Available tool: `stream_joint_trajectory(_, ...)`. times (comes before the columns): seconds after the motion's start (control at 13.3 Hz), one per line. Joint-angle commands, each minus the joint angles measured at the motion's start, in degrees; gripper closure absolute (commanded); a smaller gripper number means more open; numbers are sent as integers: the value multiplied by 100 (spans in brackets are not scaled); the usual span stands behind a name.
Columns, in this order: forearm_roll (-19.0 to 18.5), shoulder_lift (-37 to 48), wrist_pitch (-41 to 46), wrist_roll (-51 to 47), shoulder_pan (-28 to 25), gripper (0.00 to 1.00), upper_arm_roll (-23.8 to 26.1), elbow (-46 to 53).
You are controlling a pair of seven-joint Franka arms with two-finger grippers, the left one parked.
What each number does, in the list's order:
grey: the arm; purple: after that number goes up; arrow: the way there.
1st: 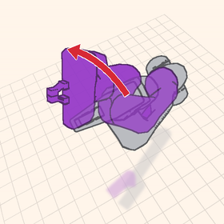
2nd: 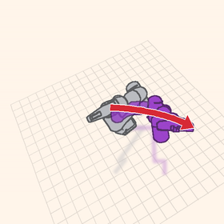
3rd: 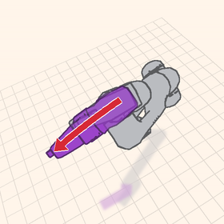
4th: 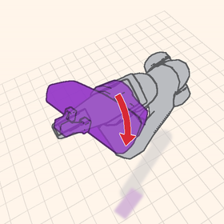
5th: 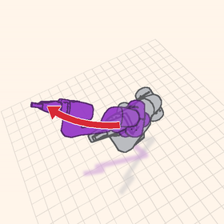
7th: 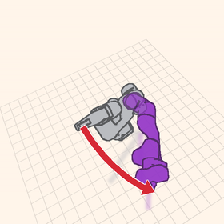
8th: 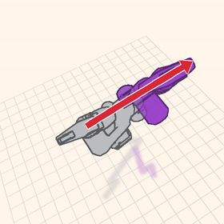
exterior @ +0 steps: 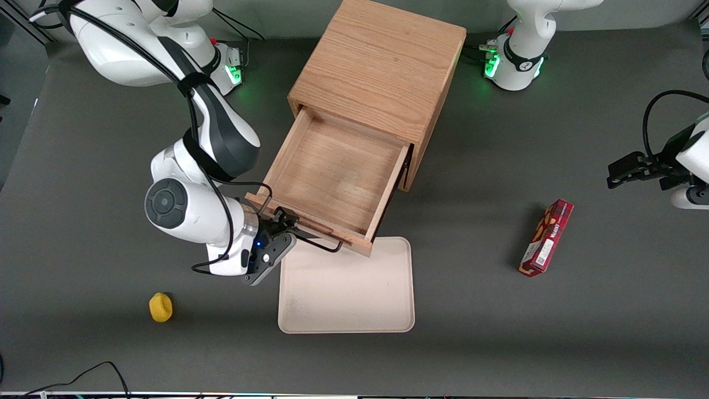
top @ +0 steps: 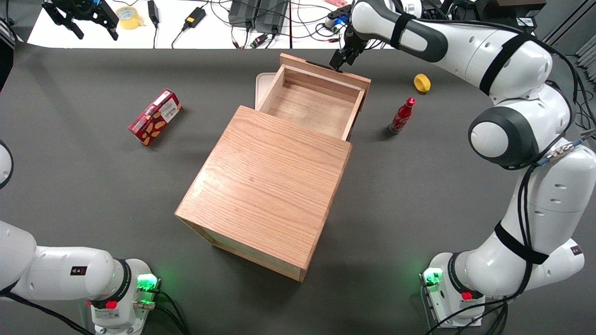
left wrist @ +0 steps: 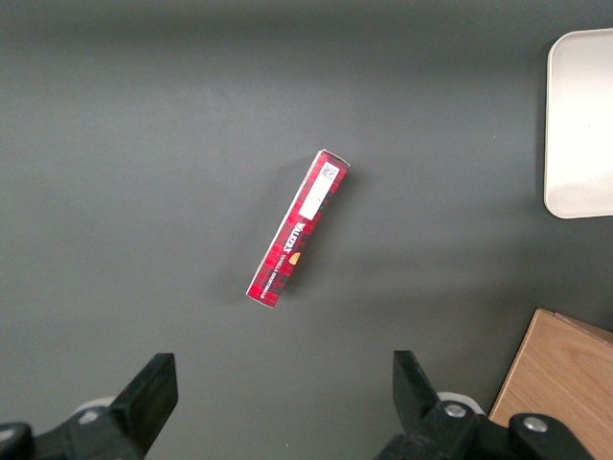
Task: Open upper drawer
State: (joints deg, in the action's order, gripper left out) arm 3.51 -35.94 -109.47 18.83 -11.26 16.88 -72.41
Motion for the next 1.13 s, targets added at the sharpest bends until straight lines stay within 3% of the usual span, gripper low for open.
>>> stream_joint_trajectory(0.0, 141, 104, 171, 174, 71, 0, 70, 16)
stream_joint_trajectory(0.3, 465, 472, 365, 94, 325, 0, 114, 43)
stream_joint_trajectory(0.53, 431, 938, 400, -55, 624, 0, 0, -158)
stream_joint_trajectory(1.05, 334, 2195, 681, -475, 642, 0, -1422, -914)
